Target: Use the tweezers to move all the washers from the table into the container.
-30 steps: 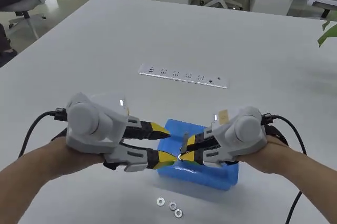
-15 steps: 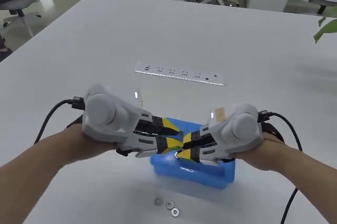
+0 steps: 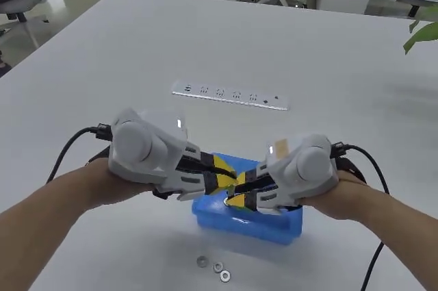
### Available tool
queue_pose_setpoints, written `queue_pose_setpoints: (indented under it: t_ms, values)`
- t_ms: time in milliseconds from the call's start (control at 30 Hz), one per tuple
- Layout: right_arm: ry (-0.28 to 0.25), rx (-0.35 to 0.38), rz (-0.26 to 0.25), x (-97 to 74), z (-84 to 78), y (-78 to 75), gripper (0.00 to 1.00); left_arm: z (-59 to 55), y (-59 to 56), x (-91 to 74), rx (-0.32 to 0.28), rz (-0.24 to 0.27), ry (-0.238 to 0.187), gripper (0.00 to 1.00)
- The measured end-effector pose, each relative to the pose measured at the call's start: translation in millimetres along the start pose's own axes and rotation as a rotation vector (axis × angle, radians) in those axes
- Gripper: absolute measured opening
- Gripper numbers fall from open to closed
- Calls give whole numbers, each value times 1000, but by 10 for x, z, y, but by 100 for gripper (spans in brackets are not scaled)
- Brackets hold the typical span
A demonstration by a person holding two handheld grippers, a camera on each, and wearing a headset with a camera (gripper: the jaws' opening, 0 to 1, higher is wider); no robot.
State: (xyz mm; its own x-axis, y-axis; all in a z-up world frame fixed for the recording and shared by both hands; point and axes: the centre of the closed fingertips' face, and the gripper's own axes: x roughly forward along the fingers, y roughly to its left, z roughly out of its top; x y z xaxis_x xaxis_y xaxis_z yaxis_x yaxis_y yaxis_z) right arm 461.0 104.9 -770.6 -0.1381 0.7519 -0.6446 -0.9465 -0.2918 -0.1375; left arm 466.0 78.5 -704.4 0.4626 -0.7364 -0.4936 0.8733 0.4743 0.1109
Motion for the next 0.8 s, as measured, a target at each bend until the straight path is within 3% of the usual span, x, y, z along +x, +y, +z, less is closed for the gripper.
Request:
queue_pose_setpoints:
  t_ms: [300,600,800]
  values:
    - [7,-5,-5,-16,9,9,12,28,-37,-19,13,-11,4,7]
    - [13,-5,-16,-63,22,16,15,146,-21,-84,11,2,-21,7]
    - [9,0,-27,-108,60,25,17,166,-25,-120,3,2,-19,6]
